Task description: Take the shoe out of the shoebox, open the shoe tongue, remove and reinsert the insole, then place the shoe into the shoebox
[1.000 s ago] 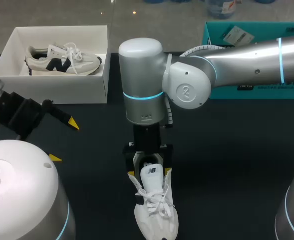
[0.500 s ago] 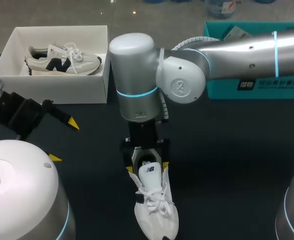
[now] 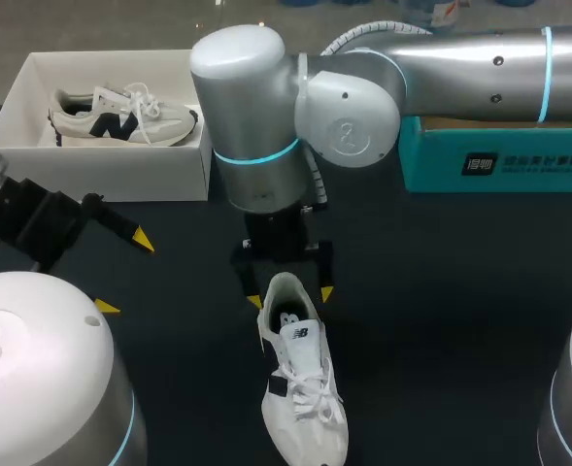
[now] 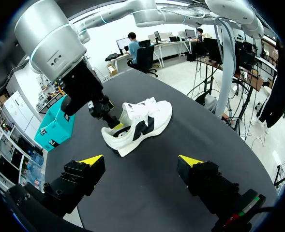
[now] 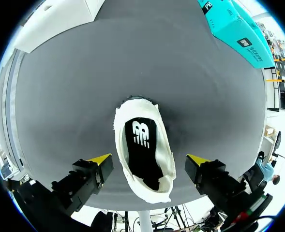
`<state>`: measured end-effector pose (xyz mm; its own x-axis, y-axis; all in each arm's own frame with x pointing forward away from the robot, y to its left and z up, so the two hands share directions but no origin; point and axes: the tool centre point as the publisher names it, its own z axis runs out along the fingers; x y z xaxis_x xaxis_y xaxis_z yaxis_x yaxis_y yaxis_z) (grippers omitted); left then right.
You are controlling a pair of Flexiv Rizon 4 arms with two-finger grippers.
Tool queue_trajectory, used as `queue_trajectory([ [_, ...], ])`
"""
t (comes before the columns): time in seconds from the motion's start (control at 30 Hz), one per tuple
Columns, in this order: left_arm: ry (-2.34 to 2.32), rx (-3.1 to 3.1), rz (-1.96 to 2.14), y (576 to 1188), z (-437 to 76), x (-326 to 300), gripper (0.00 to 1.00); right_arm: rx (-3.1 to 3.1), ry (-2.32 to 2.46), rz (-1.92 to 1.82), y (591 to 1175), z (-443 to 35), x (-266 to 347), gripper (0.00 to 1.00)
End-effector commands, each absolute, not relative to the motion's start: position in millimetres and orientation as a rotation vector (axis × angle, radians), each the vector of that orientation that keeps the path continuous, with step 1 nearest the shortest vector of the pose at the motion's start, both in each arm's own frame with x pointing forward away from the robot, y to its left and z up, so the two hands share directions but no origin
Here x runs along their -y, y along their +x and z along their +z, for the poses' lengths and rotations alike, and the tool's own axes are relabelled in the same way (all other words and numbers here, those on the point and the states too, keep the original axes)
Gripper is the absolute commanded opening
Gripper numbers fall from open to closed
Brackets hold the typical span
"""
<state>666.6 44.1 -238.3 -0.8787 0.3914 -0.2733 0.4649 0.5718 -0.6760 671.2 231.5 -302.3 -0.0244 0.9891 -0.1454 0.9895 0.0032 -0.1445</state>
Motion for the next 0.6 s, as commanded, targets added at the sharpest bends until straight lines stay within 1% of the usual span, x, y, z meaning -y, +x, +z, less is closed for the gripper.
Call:
queue_trajectory([
  [0.03, 0.740, -2.705, -1.202, 667.3, -238.5, -44.4, 1.00, -2.179, 2.202, -0.233, 652.8, -272.6, -215.1, 0.96],
  [0.07, 0.740, -2.705, -1.202, 667.3, -238.5, -44.4, 1.00, -2.164, 2.214, -0.232, 647.7, -269.4, -213.4, 0.56],
  [0.1, 0.740, -2.705, -1.202, 667.3, -238.5, -44.4, 1.00, -2.156, 2.223, -0.229, 642.6, -266.9, -211.6, 0.40],
  [0.13, 0.740, -2.705, -1.202, 667.3, -238.5, -44.4, 1.00, -2.149, 2.232, -0.228, 637.1, -265.4, -209.9, 0.16],
  [0.17, 0.740, -2.705, -1.202, 667.3, -238.5, -44.4, 1.00, -2.149, 2.243, -0.227, 632.1, -265.3, -207.8, 0.00],
  [0.4, 0.740, -2.705, -1.202, 667.3, -238.5, -44.4, 1.00, -2.179, 2.325, -0.251, 604.6, -281.2, -203.8, 0.00],
  [0.6, 0.740, -2.705, -1.202, 667.3, -238.5, -44.4, 1.00, -2.219, 2.383, -0.248, 599.8, -307.0, -204.3, 0.00],
])
